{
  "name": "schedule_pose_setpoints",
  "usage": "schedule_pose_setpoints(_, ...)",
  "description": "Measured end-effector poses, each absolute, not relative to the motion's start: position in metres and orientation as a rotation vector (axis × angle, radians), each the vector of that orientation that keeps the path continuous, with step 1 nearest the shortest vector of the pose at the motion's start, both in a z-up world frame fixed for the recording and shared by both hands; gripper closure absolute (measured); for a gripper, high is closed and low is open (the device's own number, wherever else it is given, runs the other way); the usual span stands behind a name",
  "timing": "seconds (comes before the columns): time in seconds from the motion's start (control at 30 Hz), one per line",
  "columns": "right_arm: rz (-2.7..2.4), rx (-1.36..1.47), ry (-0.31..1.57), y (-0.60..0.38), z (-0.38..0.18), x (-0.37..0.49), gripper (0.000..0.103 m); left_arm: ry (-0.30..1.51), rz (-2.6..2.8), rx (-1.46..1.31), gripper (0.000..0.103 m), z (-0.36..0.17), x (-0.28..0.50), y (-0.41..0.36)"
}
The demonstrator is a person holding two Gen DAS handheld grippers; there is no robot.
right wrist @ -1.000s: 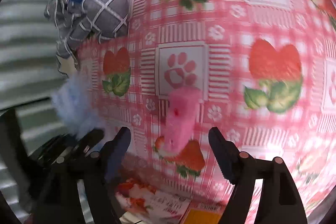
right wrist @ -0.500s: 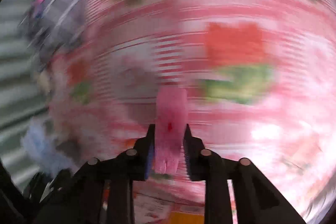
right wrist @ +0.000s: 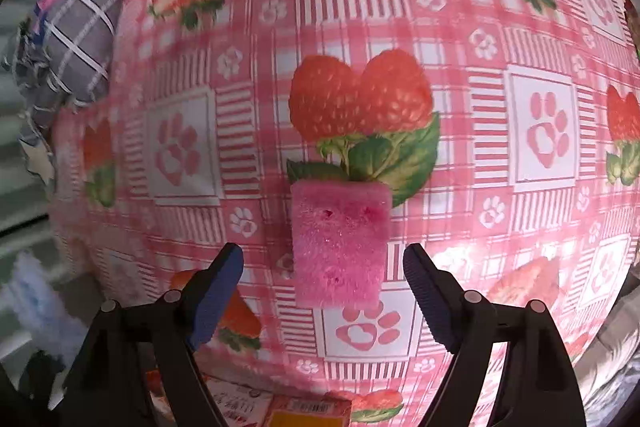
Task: Organize soft objects
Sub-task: 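Grasp the light-blue fluffy scrunchie with the left tool while the right tool grasps the pink sponge, then carry the fluffy scrunchie and pink sponge over the white box with both tools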
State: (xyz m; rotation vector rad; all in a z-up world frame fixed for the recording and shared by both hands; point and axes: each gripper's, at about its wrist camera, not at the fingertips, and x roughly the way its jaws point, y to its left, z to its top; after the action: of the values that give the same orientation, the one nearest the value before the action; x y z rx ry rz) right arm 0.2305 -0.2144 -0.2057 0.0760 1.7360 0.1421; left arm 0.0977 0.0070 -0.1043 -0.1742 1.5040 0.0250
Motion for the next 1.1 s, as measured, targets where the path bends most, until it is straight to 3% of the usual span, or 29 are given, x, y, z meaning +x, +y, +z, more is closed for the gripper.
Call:
schedule_pose_setpoints(0.07, 0.156, 0.086, 1.746, -0.209, -0.214, 0.227, 0.026, 1.503, 0.023, -0.17, 0.063, -0.105, 0.096, 0.005)
schedule_pose_setpoints(0.17, 0.181, 0.037, 1.727, -0.202, -0.213, 0.224, 0.055, 1.501, 0.015, -0.16, 0.063, -0.105, 0.094, 0.001)
schedule_pose_setpoints(0.3, 0.221, 0.083, 1.727, -0.204, -0.21, 0.217, 0.055, 1.493, 0.002, -0.146, 0.063, -0.102, 0.091, -0.004)
schedule_pose_setpoints(1.1, 0.359, 0.336, 1.494, -0.255, -0.035, 0.105, 0.055, 1.351, -0.111, -0.058, 0.064, -0.03, 0.013, -0.021)
